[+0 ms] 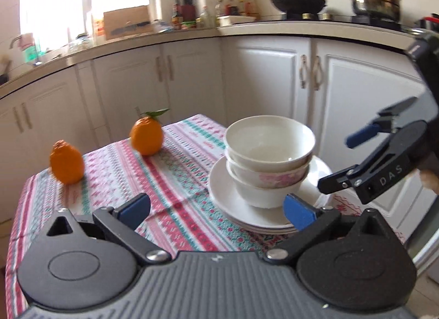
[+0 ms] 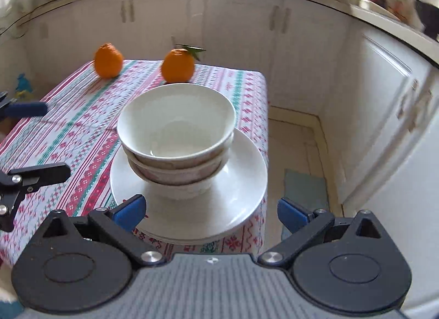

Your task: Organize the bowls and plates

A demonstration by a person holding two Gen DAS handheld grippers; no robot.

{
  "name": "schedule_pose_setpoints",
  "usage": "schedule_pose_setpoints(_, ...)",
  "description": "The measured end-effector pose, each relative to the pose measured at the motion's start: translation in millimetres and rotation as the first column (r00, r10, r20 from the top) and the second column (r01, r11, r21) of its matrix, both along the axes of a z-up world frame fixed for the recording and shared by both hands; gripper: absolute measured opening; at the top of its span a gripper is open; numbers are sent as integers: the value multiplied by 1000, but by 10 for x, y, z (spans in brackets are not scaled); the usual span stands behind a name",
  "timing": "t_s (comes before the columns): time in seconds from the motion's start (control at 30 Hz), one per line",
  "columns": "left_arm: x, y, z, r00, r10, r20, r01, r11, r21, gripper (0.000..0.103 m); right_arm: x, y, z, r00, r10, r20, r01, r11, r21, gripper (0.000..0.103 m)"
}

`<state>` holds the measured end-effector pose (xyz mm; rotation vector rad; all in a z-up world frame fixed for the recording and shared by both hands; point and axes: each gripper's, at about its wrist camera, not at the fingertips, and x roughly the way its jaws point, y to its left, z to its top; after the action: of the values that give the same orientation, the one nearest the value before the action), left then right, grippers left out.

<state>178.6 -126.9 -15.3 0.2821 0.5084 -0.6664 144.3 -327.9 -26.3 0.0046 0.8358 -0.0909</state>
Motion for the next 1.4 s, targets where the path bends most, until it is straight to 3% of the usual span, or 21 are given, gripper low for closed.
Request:
schedule_pose_setpoints(0.1, -47, 22, 35, 989, 142, -47, -141, 989, 37, 102, -133, 81, 17, 980, -200, -17, 201, 979, 41, 103)
schedule_pose_setpoints(0.2, -103, 103, 125, 970, 226, -87, -225, 974, 22, 102, -262, 217, 90, 959, -283, 0, 282, 957, 59, 103)
schedule_pose_setpoints(0.47, -286, 300, 322, 956, 283, -79, -285, 958, -15, 102, -503, 598, 382, 953, -278, 118, 285, 958, -45, 103)
schedule_pose_setpoints(0.7, -359, 396, 460, 950, 308, -53, -310, 949, -49, 102, -569, 707, 567, 948, -265, 177, 279, 958, -60, 103)
schedule_pose_setpoints(1.4, -353, 370, 436, 944, 319, -81, -324, 944, -55, 102, -553, 767, 543, 947, -259, 190, 275, 959, -65, 103)
